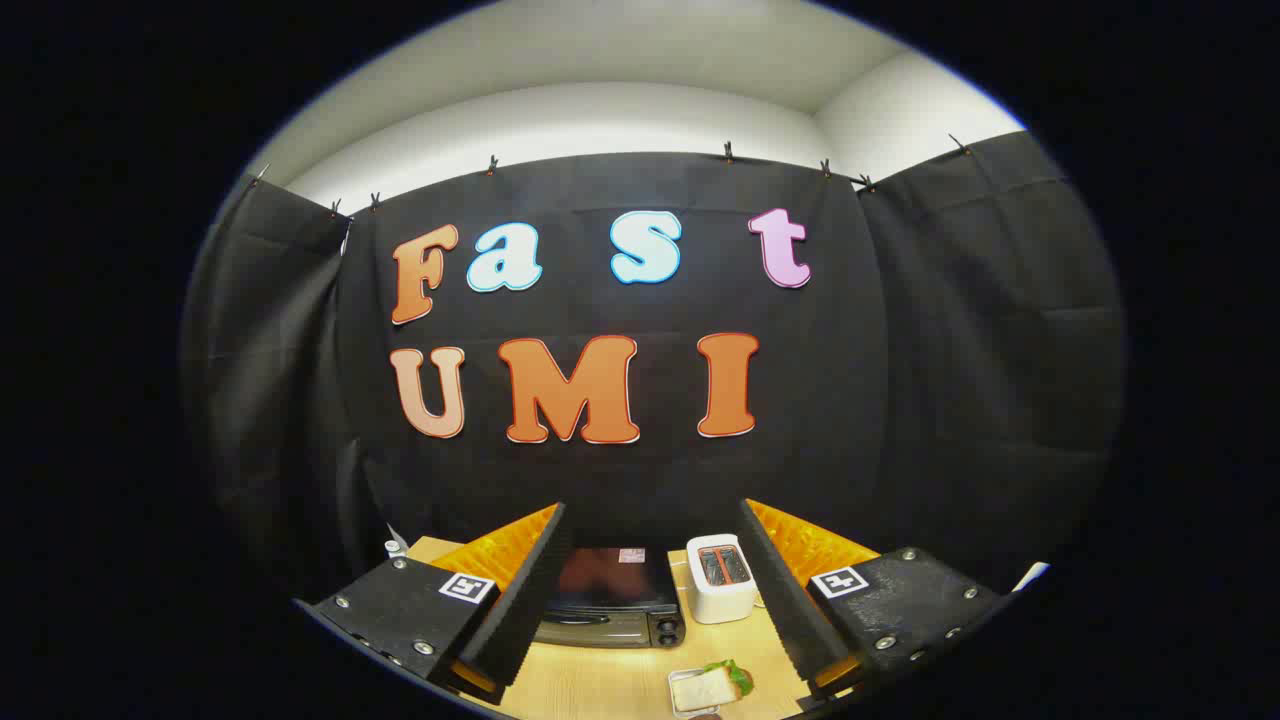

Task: Open the toaster oven, put the food inside, and close the toaster oven door.

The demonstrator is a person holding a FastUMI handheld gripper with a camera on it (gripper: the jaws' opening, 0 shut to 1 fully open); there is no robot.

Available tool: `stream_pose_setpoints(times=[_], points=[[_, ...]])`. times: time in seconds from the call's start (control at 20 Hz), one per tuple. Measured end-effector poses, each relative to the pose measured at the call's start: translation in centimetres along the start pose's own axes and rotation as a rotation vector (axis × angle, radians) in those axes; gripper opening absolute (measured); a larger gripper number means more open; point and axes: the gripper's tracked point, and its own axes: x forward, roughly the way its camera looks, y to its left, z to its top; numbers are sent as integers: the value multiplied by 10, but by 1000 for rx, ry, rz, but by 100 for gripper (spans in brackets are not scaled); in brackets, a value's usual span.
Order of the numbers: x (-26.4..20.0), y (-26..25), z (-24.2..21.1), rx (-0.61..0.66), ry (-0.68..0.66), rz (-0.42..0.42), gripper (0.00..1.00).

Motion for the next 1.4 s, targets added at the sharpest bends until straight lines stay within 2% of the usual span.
stream_pose_setpoints(times=[0.3, 0.95, 1.1, 1.4], points=[[-4, 4, -6, -80, 34, 23, 99], [-14, 5, 11, -52, 0, 51, 99], [-10, 15, 8, -36, 10, 71, 99], [12, 30, -3, -61, 10, 48, 99]])
